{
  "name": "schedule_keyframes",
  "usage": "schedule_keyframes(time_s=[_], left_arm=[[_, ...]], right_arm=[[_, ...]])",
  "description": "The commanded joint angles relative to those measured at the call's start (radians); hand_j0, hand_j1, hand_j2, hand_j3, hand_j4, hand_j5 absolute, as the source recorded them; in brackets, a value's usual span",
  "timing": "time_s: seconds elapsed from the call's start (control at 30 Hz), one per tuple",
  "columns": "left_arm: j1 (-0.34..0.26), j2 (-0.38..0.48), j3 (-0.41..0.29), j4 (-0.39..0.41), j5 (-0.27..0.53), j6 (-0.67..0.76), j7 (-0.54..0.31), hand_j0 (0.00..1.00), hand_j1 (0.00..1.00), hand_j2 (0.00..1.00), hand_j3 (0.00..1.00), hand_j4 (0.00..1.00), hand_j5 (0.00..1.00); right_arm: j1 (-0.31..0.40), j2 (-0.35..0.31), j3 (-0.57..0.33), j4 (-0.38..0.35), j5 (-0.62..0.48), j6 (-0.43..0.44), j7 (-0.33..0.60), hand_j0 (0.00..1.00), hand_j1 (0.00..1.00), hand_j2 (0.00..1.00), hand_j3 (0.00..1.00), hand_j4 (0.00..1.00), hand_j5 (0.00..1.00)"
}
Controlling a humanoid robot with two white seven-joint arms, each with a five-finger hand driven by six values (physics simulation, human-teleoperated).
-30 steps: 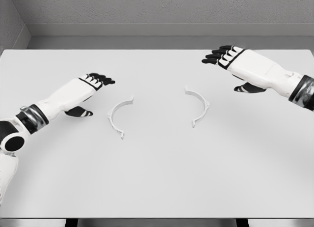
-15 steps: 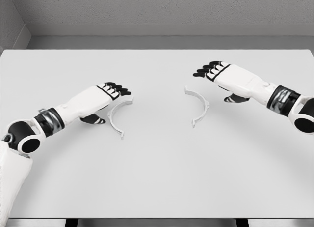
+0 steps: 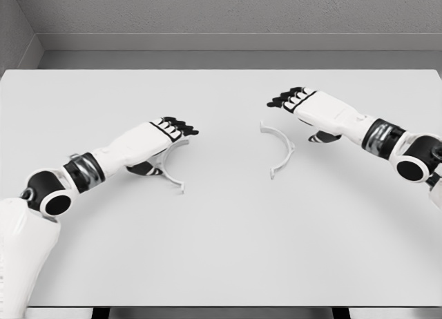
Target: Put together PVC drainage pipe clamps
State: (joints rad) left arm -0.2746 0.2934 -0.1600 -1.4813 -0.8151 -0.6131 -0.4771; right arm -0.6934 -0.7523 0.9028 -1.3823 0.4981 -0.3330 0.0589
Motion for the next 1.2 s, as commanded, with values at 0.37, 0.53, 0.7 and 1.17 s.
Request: schedule_keyframes(time_s=[0.37,0.53,0.7,1.17], left_arm=[[-0.005,-0.031,-0.006,0.000,0.008,0.002,0.000,1.00,1.00,1.00,1.00,1.00,1.00],[-0.005,-0.017,0.039,0.001,0.011,0.002,0.000,1.00,1.00,1.00,1.00,1.00,1.00],[-0.005,0.009,0.080,0.012,0.011,0.002,0.000,1.00,1.00,1.00,1.00,1.00,1.00],[-0.017,0.012,0.088,0.042,0.010,0.002,0.000,1.00,1.00,1.00,1.00,1.00,1.00]], right_arm=[[-0.008,0.025,0.034,0.031,-0.003,0.002,-0.001,1.00,1.00,1.00,1.00,1.00,1.00],[-0.015,0.037,0.036,0.058,-0.003,0.002,-0.001,1.00,1.00,1.00,1.00,1.00,1.00],[-0.017,0.056,0.036,0.074,0.005,0.000,-0.002,1.00,1.00,1.00,1.00,1.00,1.00],[-0.023,0.068,0.051,0.077,0.007,0.000,-0.001,1.00,1.00,1.00,1.00,1.00,1.00]])
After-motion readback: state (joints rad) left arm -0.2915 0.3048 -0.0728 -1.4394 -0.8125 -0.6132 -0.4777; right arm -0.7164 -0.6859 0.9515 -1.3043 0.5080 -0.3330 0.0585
